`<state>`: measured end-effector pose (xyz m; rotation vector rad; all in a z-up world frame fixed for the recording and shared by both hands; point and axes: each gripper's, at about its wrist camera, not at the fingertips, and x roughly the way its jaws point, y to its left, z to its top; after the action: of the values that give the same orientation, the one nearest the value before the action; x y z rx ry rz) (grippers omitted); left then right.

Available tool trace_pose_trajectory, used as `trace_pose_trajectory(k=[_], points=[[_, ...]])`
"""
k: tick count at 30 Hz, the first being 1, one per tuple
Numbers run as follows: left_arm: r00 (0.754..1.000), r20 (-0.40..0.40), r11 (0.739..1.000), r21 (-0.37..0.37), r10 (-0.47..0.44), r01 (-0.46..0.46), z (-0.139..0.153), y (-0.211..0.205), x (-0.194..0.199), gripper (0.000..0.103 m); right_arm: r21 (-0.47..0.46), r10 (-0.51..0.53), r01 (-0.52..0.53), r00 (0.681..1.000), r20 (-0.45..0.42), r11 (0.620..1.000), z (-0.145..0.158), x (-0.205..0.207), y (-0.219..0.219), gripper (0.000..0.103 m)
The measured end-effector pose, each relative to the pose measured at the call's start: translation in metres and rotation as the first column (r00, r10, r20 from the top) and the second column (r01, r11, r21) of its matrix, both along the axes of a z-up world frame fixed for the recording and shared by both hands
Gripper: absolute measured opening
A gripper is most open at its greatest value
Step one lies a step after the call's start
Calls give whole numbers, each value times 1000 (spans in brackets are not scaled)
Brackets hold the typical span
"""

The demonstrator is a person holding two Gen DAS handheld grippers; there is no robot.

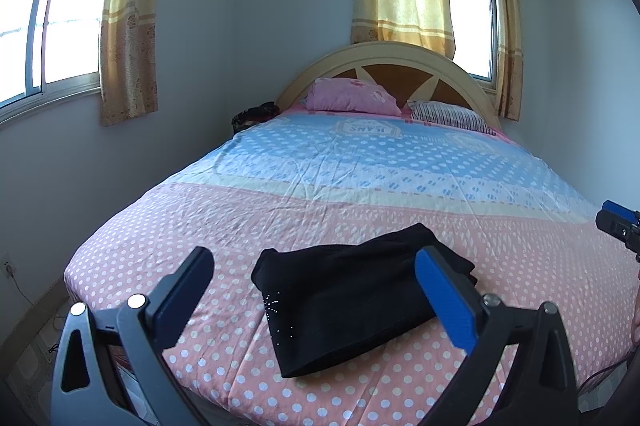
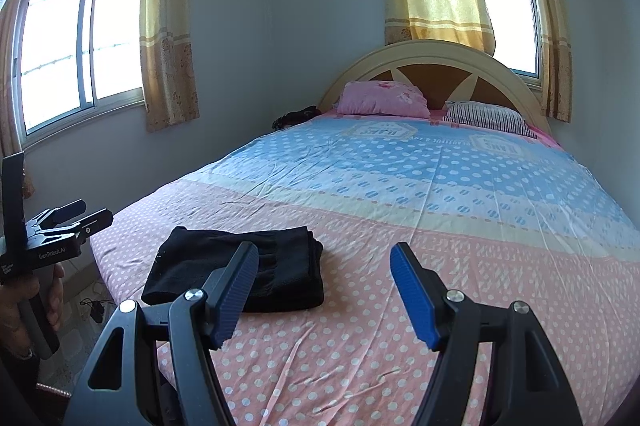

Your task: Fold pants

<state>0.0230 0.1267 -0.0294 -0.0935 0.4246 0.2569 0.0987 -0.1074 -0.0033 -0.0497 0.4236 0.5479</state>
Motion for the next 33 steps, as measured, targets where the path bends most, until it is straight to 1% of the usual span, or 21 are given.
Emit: trace_pose_trajectory(k=[5, 11, 15, 23, 25, 28, 33], points=[[1000, 0, 1000, 4, -11, 11, 1, -3, 0, 103, -6, -1, 1, 1000, 7, 1000, 1, 0, 0, 70], [998, 58, 1000, 28, -14, 13, 12, -6, -8, 103, -10, -2, 2, 1000, 14, 1000, 2, -1, -1, 70], [997, 79, 1000, 23, -17, 15, 17, -5, -10, 103, -17, -3, 4, 1000, 17, 1000, 1, -1, 0, 70], [999, 54, 1000, 19, 4, -5, 12, -2, -6, 103, -28, -2, 3, 1000, 16, 1000, 0, -1, 2, 70], [999, 52, 1000, 6, 11, -11, 10, 1, -5, 103, -32, -3, 3, 1000, 15, 999, -1, -1, 3, 70], [998, 63, 1000, -3, 30, -30, 8, 4, -7, 103, -36, -3, 4, 1000, 12, 999, -2, 0, 3, 70], [997, 67, 1000, 1, 31, -31, 7, 5, -9, 103, -41, -3, 4, 1000, 10, 999, -4, 1, 4, 70]])
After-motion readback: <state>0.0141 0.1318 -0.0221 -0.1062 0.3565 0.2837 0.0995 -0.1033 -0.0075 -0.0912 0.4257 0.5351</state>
